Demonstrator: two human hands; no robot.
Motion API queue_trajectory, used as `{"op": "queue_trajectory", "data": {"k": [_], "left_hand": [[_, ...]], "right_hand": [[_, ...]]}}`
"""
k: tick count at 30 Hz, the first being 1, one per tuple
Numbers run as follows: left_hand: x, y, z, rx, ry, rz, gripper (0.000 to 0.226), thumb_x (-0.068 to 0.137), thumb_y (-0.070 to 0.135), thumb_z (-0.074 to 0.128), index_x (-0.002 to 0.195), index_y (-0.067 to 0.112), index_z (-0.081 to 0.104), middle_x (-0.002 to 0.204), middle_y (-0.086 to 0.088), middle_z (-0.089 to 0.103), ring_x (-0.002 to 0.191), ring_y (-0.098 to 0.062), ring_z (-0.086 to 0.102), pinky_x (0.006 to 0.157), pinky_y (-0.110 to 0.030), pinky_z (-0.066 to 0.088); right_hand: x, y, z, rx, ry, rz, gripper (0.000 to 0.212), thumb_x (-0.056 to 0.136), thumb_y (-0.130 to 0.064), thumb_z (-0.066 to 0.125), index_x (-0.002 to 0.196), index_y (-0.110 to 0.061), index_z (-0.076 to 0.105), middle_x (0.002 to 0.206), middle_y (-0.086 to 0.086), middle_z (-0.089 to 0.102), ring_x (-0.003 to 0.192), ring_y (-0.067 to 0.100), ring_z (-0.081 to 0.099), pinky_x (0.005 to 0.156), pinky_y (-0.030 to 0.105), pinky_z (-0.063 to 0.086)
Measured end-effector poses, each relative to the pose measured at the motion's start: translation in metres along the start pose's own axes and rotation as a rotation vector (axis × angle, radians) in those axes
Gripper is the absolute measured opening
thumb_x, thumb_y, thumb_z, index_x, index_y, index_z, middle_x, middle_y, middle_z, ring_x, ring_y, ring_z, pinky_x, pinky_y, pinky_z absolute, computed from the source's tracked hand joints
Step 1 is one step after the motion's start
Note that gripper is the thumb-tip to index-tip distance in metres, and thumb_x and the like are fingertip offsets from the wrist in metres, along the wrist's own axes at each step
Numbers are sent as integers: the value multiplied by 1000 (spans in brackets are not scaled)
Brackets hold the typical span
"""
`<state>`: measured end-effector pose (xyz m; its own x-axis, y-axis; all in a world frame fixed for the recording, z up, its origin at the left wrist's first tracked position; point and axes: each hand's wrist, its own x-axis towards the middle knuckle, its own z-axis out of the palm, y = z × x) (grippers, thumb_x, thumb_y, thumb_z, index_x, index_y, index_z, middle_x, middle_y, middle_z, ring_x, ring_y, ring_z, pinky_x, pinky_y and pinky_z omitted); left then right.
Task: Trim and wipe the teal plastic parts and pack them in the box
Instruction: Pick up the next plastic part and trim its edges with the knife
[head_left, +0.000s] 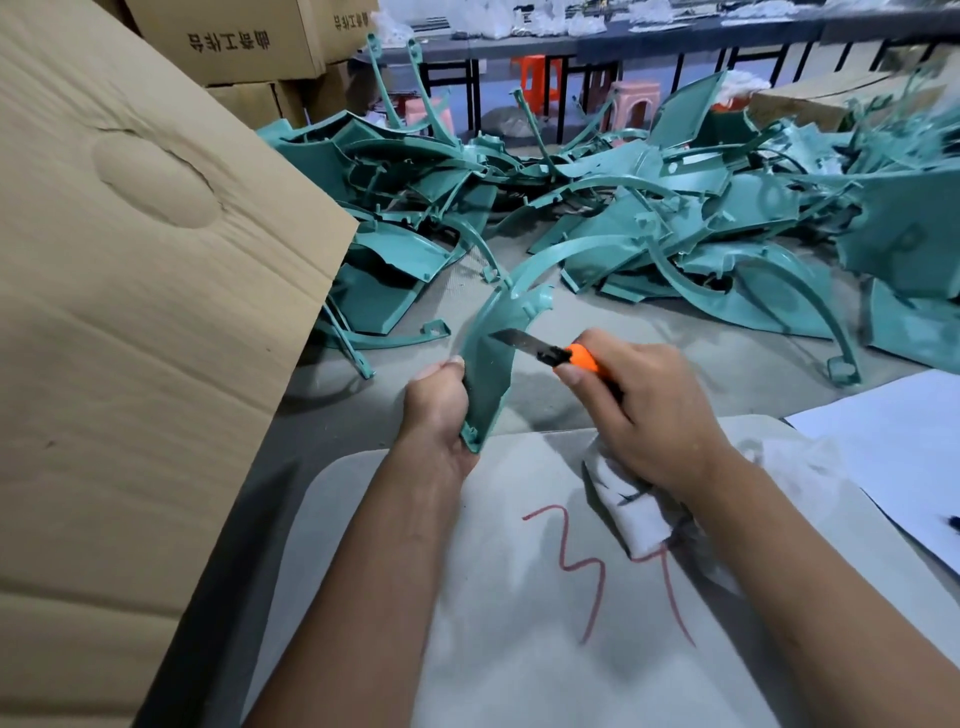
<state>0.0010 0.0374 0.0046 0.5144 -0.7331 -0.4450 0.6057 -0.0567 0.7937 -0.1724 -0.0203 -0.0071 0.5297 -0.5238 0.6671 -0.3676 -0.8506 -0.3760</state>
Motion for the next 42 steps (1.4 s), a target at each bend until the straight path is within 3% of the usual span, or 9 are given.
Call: {"op": "queue_trajectory", "data": {"k": [5,10,14,20,26,31,34,38,42], "left_hand": [[-2,5,-2,-43,-203,-22,24,110,9,34,89,13,46,52,0,39,30,-5,37,28,-12,25],[-4,-2,4,-78,-288,-64,21,110,10,35,95,11,49,56,-1,40,31,-4,38,28,-12,27],[-5,-4,3,-252,-407,-247,24,108,11,34,92,7,52,59,-1,42,33,-3,43,27,-13,31],[-4,-8,4,-288,-441,-276,24,107,11,34,92,6,52,57,-2,45,33,-3,44,27,-12,33],[-3,-8,4,-291,-433,-311,26,108,11,34,93,4,53,58,-3,44,32,-3,44,27,-11,33],[-4,-8,5,-212,-408,-297,23,108,10,34,95,6,53,61,-3,41,32,-3,42,26,-11,31],[-3,-5,7,-125,-363,-209,19,108,6,32,100,8,49,67,-3,32,30,-3,38,25,-11,27],[-1,-5,3,-8,-313,-55,23,109,3,30,98,10,50,62,-4,35,30,-4,36,27,-10,25],[-1,-3,0,-9,-349,-75,18,109,4,29,112,10,46,65,-5,32,30,-3,36,26,-10,25]], "right_hand": [[0,12,-5,13,169,241,39,111,-33,45,82,-8,50,58,3,49,50,23,46,47,40,36],[-1,-4,-2,150,158,71,41,109,-34,43,83,-4,53,60,1,49,53,21,47,51,39,37],[0,0,1,104,173,197,46,110,-38,41,83,-3,53,60,6,51,54,27,48,52,45,38],[-1,-3,-1,126,196,115,43,109,-34,42,83,-2,53,60,4,49,53,24,47,51,43,36],[-1,0,0,36,256,196,41,110,-34,44,82,-5,51,59,4,48,51,25,46,49,45,36],[0,-1,0,9,235,182,42,110,-38,41,82,-9,49,58,-2,45,50,16,42,49,33,28],[-1,-1,-1,-41,249,223,39,110,-39,41,82,-13,46,57,-7,41,48,11,39,50,26,23],[0,0,-2,88,183,159,44,109,-39,40,82,-7,53,59,1,50,51,20,48,49,37,33],[0,3,-5,35,206,138,41,110,-37,42,81,-8,50,58,-1,45,49,18,42,48,33,27]]}}
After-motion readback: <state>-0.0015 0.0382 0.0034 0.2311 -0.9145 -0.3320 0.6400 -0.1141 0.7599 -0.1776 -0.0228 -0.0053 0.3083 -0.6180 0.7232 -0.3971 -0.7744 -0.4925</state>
